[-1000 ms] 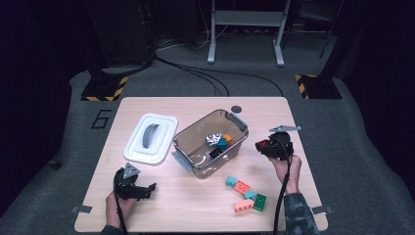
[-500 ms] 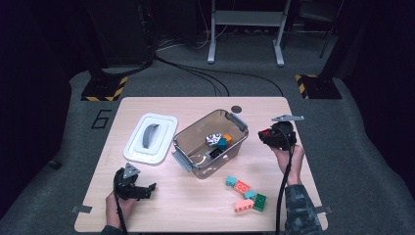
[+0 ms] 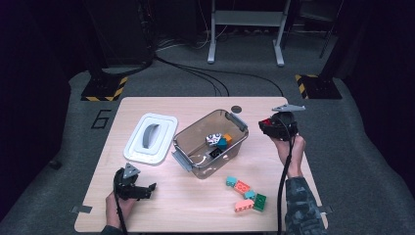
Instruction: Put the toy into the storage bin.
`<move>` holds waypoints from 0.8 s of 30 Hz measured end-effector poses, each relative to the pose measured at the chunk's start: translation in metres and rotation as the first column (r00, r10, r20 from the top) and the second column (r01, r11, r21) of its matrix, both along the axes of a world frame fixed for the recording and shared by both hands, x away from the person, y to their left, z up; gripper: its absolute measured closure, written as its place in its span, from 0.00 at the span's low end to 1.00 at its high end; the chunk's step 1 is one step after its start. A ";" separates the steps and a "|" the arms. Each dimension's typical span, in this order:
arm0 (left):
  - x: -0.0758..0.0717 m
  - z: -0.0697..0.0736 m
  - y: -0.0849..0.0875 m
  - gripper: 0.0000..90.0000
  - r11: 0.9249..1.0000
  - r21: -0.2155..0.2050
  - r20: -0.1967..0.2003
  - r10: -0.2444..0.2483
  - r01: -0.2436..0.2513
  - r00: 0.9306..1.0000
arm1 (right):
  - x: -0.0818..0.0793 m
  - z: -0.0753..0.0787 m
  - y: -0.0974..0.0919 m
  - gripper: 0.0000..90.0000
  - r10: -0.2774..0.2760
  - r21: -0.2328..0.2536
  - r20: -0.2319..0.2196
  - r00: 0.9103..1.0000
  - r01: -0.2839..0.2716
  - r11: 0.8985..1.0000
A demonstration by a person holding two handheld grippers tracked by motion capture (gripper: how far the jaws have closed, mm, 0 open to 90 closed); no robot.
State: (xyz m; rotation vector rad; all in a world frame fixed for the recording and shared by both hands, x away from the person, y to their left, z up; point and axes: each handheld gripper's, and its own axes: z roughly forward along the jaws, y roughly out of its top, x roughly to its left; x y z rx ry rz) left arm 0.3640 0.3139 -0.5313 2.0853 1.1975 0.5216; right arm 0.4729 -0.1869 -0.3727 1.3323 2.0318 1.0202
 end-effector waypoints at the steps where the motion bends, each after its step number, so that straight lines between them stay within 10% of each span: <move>1: 0.000 0.000 0.000 0.01 1.000 0.000 0.000 0.000 0.000 1.000 | 0.001 0.003 0.001 0.65 0.001 -0.001 0.010 1.000 -0.001 1.000; 24: 0.000 0.000 0.000 0.01 1.000 0.000 0.000 -0.001 0.001 1.000 | 0.001 0.025 0.043 0.65 0.106 -0.010 0.066 0.992 -0.106 0.994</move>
